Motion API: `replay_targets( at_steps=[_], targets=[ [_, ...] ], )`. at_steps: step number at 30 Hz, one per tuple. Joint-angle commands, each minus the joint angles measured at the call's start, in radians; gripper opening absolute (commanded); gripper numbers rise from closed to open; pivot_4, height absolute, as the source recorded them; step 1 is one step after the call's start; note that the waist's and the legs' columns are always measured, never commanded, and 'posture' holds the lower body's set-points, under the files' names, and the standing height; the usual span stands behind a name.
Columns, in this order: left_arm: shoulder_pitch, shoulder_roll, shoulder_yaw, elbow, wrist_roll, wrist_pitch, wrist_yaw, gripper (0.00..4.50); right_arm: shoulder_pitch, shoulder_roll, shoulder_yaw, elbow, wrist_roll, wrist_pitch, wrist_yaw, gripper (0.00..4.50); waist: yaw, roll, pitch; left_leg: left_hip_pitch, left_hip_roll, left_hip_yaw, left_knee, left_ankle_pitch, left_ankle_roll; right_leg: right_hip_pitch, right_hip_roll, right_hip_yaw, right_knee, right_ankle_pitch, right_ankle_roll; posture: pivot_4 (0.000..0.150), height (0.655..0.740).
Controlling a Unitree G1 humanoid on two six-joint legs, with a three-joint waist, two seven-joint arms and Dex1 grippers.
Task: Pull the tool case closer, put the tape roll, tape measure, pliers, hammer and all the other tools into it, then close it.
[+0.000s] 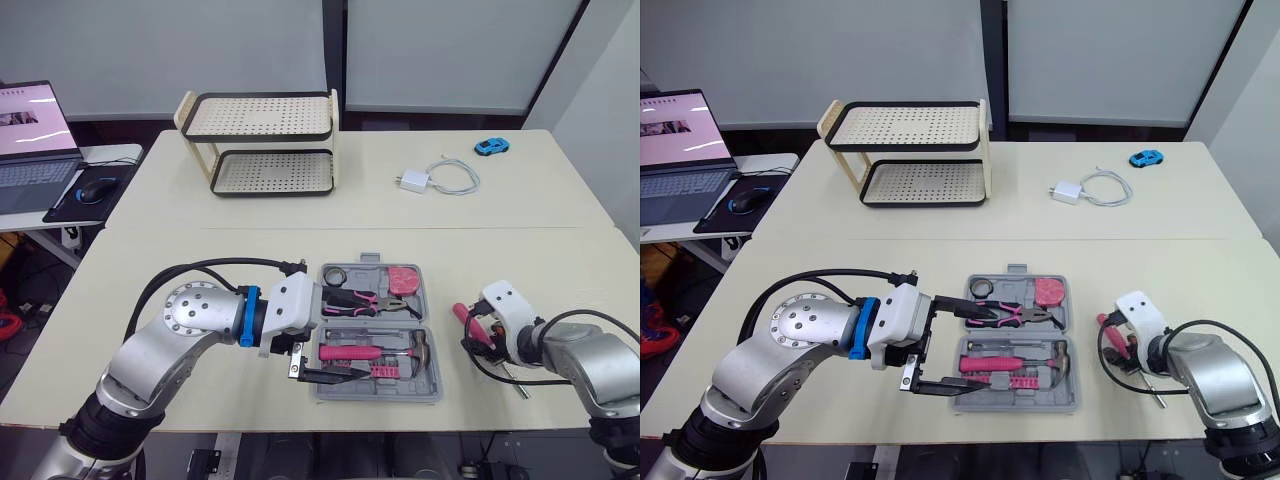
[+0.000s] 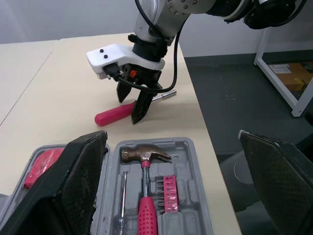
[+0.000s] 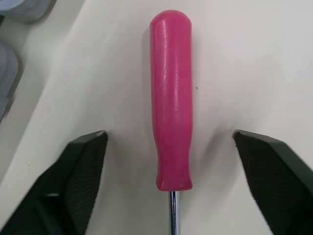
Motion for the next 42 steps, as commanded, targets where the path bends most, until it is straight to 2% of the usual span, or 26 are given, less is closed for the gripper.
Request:
replay_targets(
  at_steps=[1, 5, 7, 13, 19, 22, 25, 37, 42],
  targets=[
    [-0.006, 0.003, -0.001, -0.01, -0.002, -0.012, -0.007, 4.5, 0.031, -0.07, -0.036, -0.094, 0.017, -0.044, 0.026, 4.48, 0.0, 0.0, 0.0, 0.0, 0.0, 0.0, 0.0, 0.0, 0.0, 0.0, 0.0, 0.0, 0.0, 0.0, 0.0, 0.15, 0.74],
    [0.003, 0.014, 0.012, -0.012, -0.013, -0.018, -0.021, 4.5, 0.139, -0.15, -0.125, -0.211, 0.046, -0.117, 0.079, 4.48, 0.003, 0.0, 0.0, 0.0, 0.0, 0.0, 0.0, 0.0, 0.0, 0.0, 0.0, 0.0, 0.0, 0.0, 0.0, 0.15, 0.74],
    [0.009, 0.017, 0.014, -0.009, -0.012, -0.025, -0.028, 4.5, 0.215, -0.114, -0.252, -0.255, 0.106, -0.189, 0.136, 4.48, 0.003, 0.0, 0.0, 0.0, 0.0, 0.0, 0.0, 0.0, 0.0, 0.001, 0.0, 0.0, 0.0, 0.0, 0.0, 0.15, 0.74],
    [-0.001, -0.002, 0.008, 0.004, -0.012, -0.034, -0.029, 4.5, 0.474, -0.062, -0.474, -0.249, 0.114, -0.54, 0.246, 4.48, 0.009, 0.0, 0.0, 0.001, 0.0, 0.0, 0.0, 0.0, 0.0, 0.002, 0.0, 0.0, 0.0, 0.0, 0.0, 0.15, 0.74],
    [-0.016, -0.015, 0.0, 0.022, -0.009, -0.049, -0.034, 4.5, 0.641, 0.002, -0.604, -0.253, 0.163, -0.734, 0.349, 4.48, 0.01, 0.0, 0.0, 0.002, 0.001, 0.0, 0.0, 0.0, 0.0, 0.003, 0.0, 0.0, 0.0, 0.0, 0.0, 0.15, 0.74],
    [-0.022, -0.018, -0.001, 0.03, -0.001, -0.055, -0.034, 4.5, 0.701, 0.006, -0.597, -0.249, 0.136, -0.788, 0.353, 4.48, 0.01, 0.0, 0.0, 0.003, 0.001, 0.0, 0.0, 0.0, 0.0, 0.003, 0.001, 0.0, 0.0, 0.0, 0.0, 0.15, 0.74],
    [-0.027, -0.032, -0.003, 0.037, 0.013, -0.071, -0.019, 4.5, 0.692, 0.009, -0.559, -0.241, 0.133, -0.793, 0.328, 4.48, 0.01, 0.0, 0.0, 0.003, 0.001, 0.0, 0.0, 0.0, 0.0, 0.003, 0.0, 0.0, 0.0, 0.0, 0.0, 0.15, 0.74],
    [-0.03, -0.043, 0.009, 0.031, 0.014, -0.087, -0.012, 4.5, 0.473, 0.032, -0.285, -0.012, 0.028, -0.82, 0.204, 4.48, 0.011, 0.0, 0.0, 0.003, 0.0, 0.0, 0.0, 0.0, 0.0, 0.003, 0.0, 0.0, -0.001, 0.0, 0.0, 0.15, 0.74],
    [-0.026, -0.038, 0.012, 0.02, 0.008, -0.076, -0.006, 4.5, 0.406, 0.073, -0.222, 0.078, -0.014, -0.833, 0.131, 4.48, 0.012, 0.0, 0.0, 0.003, 0.0, 0.0, 0.0, 0.0, 0.0, 0.003, 0.0, 0.001, -0.001, 0.0, 0.0, 0.15, 0.74]
  ],
)
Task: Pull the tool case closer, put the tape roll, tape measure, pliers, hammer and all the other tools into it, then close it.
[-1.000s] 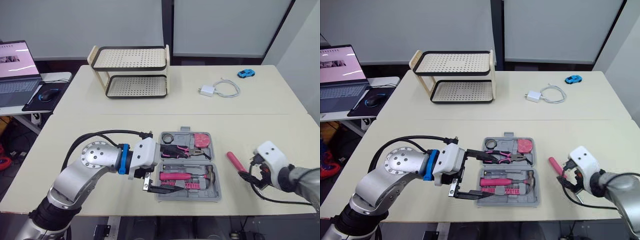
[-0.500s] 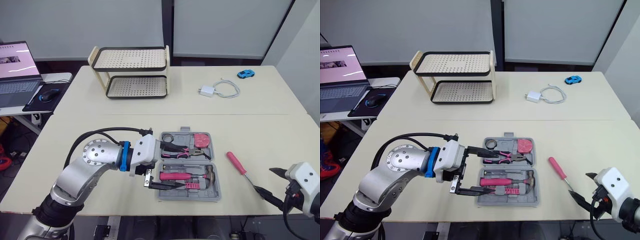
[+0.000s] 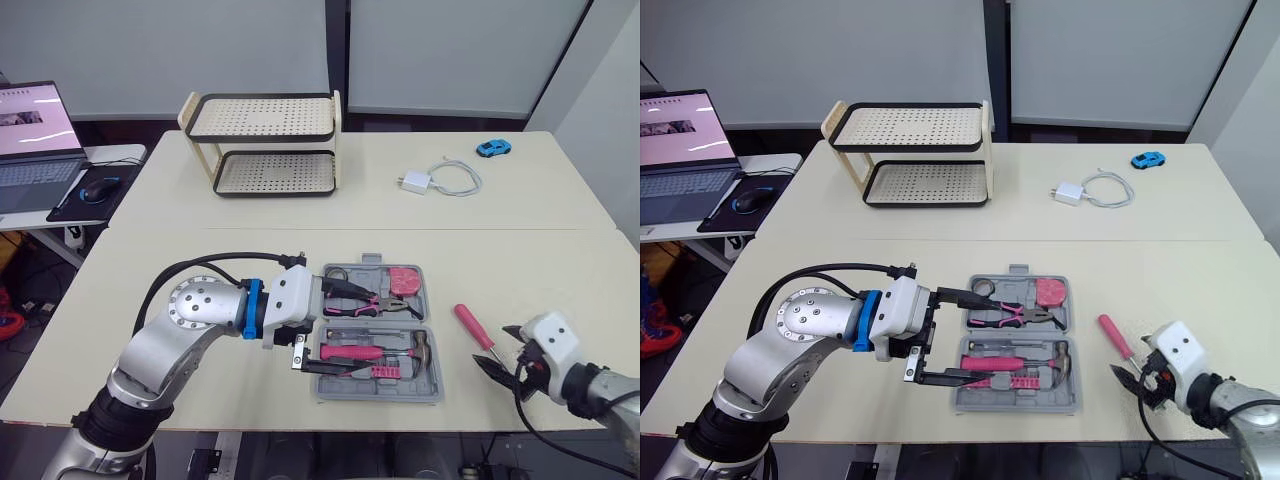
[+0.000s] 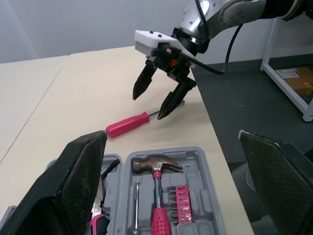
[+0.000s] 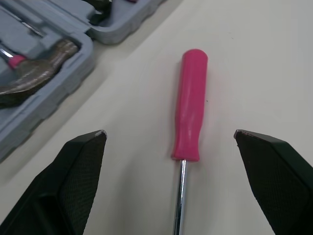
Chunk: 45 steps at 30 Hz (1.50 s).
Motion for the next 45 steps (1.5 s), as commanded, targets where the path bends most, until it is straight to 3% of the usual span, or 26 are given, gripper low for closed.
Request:
replay_targets(
  at_steps=[1, 14, 17, 26, 27, 34, 39, 42, 45],
  targets=[
    [-0.003, 0.004, 0.013, -0.037, -0.009, -0.003, 0.011, 4.5, -0.033, 0.018, 0.024, 0.03, -0.024, -0.027, -0.039, 4.48, 0.0, 0.0, 0.0, 0.0, 0.0, 0.0, 0.0, 0.0, 0.0, 0.0, 0.0, 0.0, 0.0, 0.0, 0.0, 0.15, 0.74],
    [-0.008, 0.008, 0.009, -0.036, -0.015, 0.005, 0.012, 4.5, -0.089, 0.049, 0.045, 0.131, -0.01, 0.051, -0.101, 4.48, 0.0, 0.0, 0.0, 0.0, 0.0, 0.0, 0.0, 0.0, 0.0, 0.0, 0.0, 0.0, 0.0, 0.0, 0.0, 0.15, 0.74],
    [-0.012, 0.008, 0.008, -0.032, -0.016, 0.006, 0.009, 4.5, -0.098, 0.041, 0.073, 0.116, -0.028, 0.064, -0.103, 3.9, -0.001, 0.0, 0.0, 0.001, 0.0, 0.0, 0.0, 0.0, 0.0, 0.0, 0.0, 0.0, 0.0, 0.0, 0.0, 0.15, 0.74],
    [-0.011, 0.011, 0.005, -0.031, -0.013, 0.006, 0.008, 4.5, -0.114, 0.029, 0.093, 0.026, -0.035, 0.187, -0.155, 0.79, -0.001, 0.0, 0.0, 0.001, 0.0, 0.0, 0.0, 0.0, 0.0, 0.0, 0.0, 0.0, 0.0, 0.0, 0.0, 0.15, 0.74],
    [-0.009, 0.012, 0.005, -0.032, -0.013, 0.006, 0.008, 4.5, -0.113, 0.033, 0.088, 0.009, -0.029, 0.213, -0.165, 0.6, -0.001, 0.0, 0.0, 0.001, 0.0, 0.0, 0.0, 0.0, 0.0, 0.0, 0.0, 0.0, 0.0, 0.0, 0.0, 0.15, 0.74],
    [0.041, -0.014, 0.064, -0.025, -0.042, -0.072, 0.007, 4.5, -0.114, -0.057, 0.114, -0.147, -0.024, 0.241, -0.112, 0.61, -0.004, 0.0, 0.0, 0.0, 0.0, 0.0, 0.0, 0.0, 0.0, 0.0, 0.0, 0.001, 0.0, 0.0, 0.0, 0.15, 0.74],
    [0.149, 0.084, 0.133, -0.021, -0.06, -0.097, -0.081, 4.5, -0.157, -0.201, 0.153, -0.32, 0.036, 0.291, 0.014, 0.61, -0.015, 0.001, 0.0, 0.0, 0.001, 0.0, -0.001, 0.0, 0.0, -0.001, 0.001, 0.0, 0.001, 0.0, 0.0, 0.15, 0.74],
    [0.203, 0.12, 0.195, -0.015, -0.143, -0.074, -0.128, 4.5, -0.243, -0.259, 0.223, -0.421, 0.098, 0.378, 0.07, 0.61, -0.014, 0.001, 0.0, 0.0, 0.001, -0.001, -0.001, 0.0, 0.0, -0.001, 0.001, 0.0, 0.0, 0.0, 0.0, 0.15, 0.74],
    [0.262, 0.149, 0.231, 0.047, -0.108, -0.162, -0.199, 4.5, -0.386, -0.268, 0.331, -0.486, 0.147, 0.484, 0.089, 0.61, -0.014, 0.001, 0.0, 0.0, 0.002, -0.001, -0.001, 0.0, 0.0, -0.001, 0.001, -0.001, 0.0, 0.0, 0.0, 0.15, 0.74]
  ],
)
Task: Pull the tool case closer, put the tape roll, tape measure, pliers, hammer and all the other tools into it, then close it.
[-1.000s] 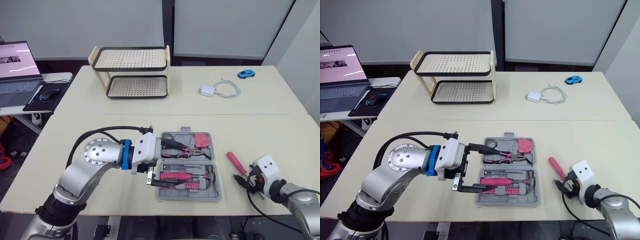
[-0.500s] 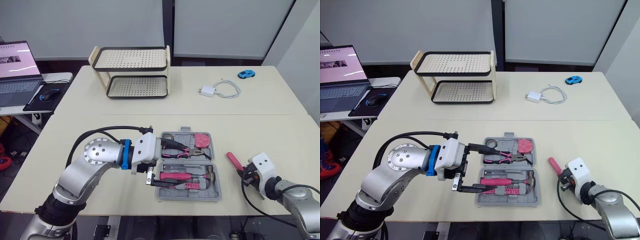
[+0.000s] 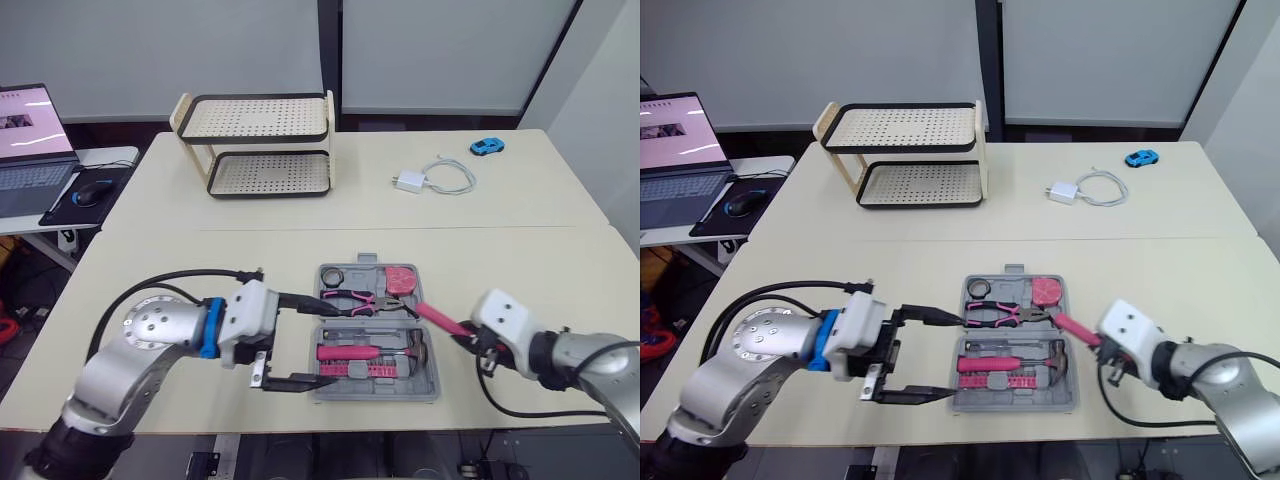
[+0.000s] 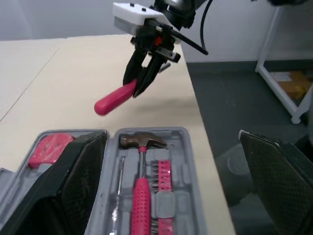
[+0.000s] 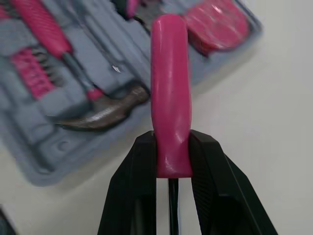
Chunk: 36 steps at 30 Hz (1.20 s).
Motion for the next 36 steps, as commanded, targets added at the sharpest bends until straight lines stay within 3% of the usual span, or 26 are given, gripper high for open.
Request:
replay_targets(
  at_steps=[1, 5, 10, 16, 25, 36],
  targets=[
    [0.042, 0.024, 0.053, 0.051, 0.017, -0.103, -0.074, 4.5, -0.13, -0.012, 0.09, -0.094, 0.068, 0.123, 0.025, 0.61, 0.001, 0.0, 0.0, 0.0, 0.0, 0.0, 0.0, 0.0, 0.0, 0.0, 0.0, 0.0, 0.0, 0.0, 0.0, 0.15, 0.74],
    [0.068, 0.058, 0.079, 0.097, 0.038, -0.169, -0.128, 4.5, -0.37, 0.017, 0.29, -0.147, 0.091, 0.276, 0.018, 0.61, 0.001, -0.001, 0.001, -0.002, 0.0, 0.0, 0.0, 0.0, 0.0, -0.001, 0.0, 0.0, -0.001, 0.0, 0.0, 0.15, 0.74],
    [0.12, 0.095, 0.114, 0.085, 0.034, -0.188, -0.159, 4.5, -0.487, 0.024, 0.4, -0.191, 0.124, 0.38, 0.001, 0.61, 0.005, -0.001, 0.0, -0.004, -0.001, -0.002, 0.0, 0.0, 0.0, -0.003, -0.001, -0.001, -0.004, 0.0, 0.0, 0.15, 0.74],
    [0.188, 0.135, 0.149, 0.103, 0.041, -0.222, -0.194, 4.5, -0.419, -0.072, 0.512, -0.169, 0.075, 0.265, 0.003, 0.61, 0.006, -0.001, 0.0, -0.004, -0.001, -0.002, -0.001, 0.0, -0.001, -0.003, -0.002, -0.001, -0.003, 0.0, 0.0, 0.15, 0.74],
    [0.218, 0.15, 0.156, 0.106, 0.04, -0.236, -0.206, 4.5, -0.308, -0.031, 0.666, -0.206, -0.043, 0.206, -0.112, 0.61, 0.002, -0.001, 0.0, -0.003, -0.001, -0.001, 0.0, 0.0, -0.001, -0.004, -0.001, 0.0, -0.001, 0.0, 0.0, 0.15, 0.74],
    [0.208, 0.148, 0.15, 0.121, 0.047, -0.231, -0.199, 4.5, -0.437, 0.081, 0.69, -0.186, -0.037, 0.284, -0.124, 0.61, 0.002, -0.001, 0.0, -0.003, 0.0, -0.002, 0.0, 0.0, -0.001, -0.004, 0.0, -0.001, -0.001, 0.0, 0.0, 0.15, 0.74]
  ],
)
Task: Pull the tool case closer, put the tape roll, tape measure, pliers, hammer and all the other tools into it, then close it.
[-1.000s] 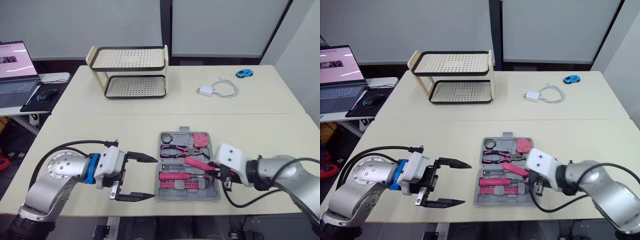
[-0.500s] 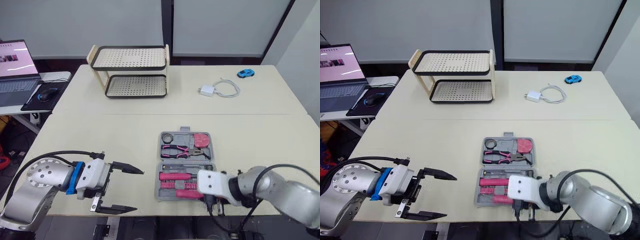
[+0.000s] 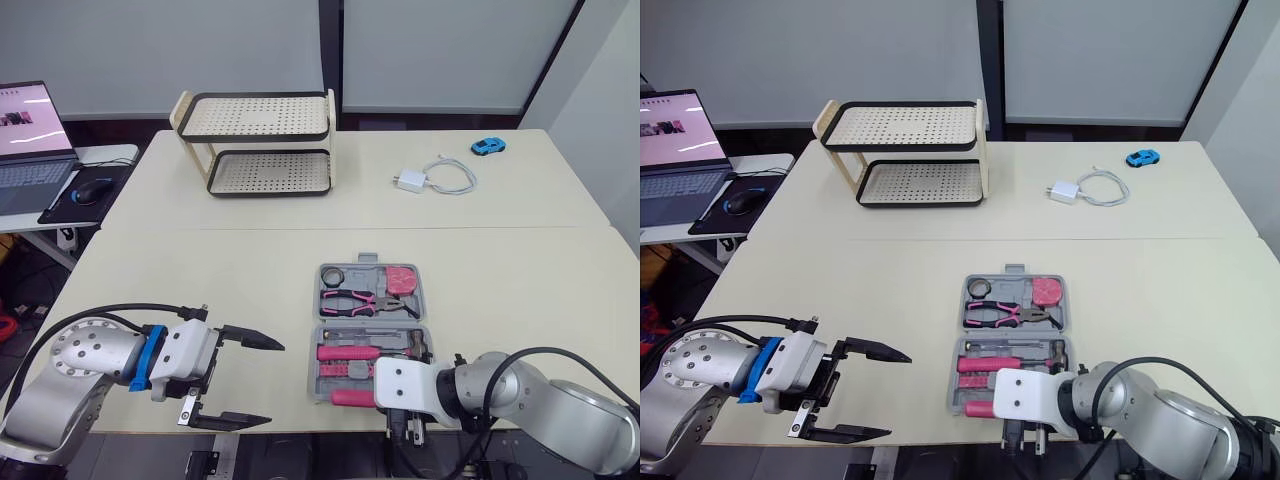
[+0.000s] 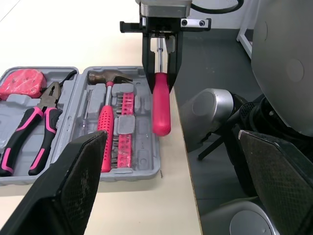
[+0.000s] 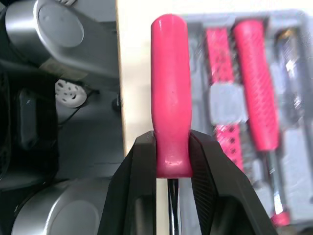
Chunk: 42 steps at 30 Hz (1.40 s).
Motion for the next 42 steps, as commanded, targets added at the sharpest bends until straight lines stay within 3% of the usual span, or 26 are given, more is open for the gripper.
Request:
replay_targets(
  at_steps=[1, 14, 41, 42],
  targets=[
    [-0.005, 0.009, 0.017, 0.001, -0.004, -0.009, -0.005, 4.5, -0.049, 0.03, 0.005, 0.007, -0.003, 0.008, 0.0, 0.61, 0.0, 0.0, 0.0, 0.0, 0.0, 0.0, 0.0, 0.0, 0.0, 0.0, 0.0, 0.0, 0.0, 0.0, 0.0, 0.15, 0.74],
    [-0.01, 0.007, 0.007, 0.02, 0.01, -0.021, -0.014, 4.5, -0.183, 0.113, 0.109, 0.12, -0.038, 0.024, -0.002, 0.61, -0.002, 0.0, 0.0, 0.0, 0.0, 0.0, 0.0, 0.0, 0.0, -0.001, 0.0, 0.0, 0.0, 0.0, 0.0, 0.15, 0.74],
    [-0.016, 0.001, -0.002, 0.021, 0.019, -0.013, -0.016, 4.5, -0.204, 0.147, 0.158, 0.22, -0.08, -0.012, 0.038, 0.61, -0.003, 0.0, 0.0, 0.0, 0.0, 0.0, 0.0, 0.0, 0.0, -0.001, 0.0, 0.0, 0.001, 0.0, 0.0, 0.15, 0.74],
    [-0.016, 0.001, -0.002, 0.021, 0.02, -0.014, -0.017, 4.5, -0.207, 0.149, 0.154, 0.221, -0.077, -0.01, 0.042, 0.96, -0.003, 0.0, 0.0, 0.0, 0.0, 0.0, 0.0, 0.0, 0.0, -0.001, 0.0, 0.0, 0.001, 0.0, 0.0, 0.15, 0.74]
  ],
)
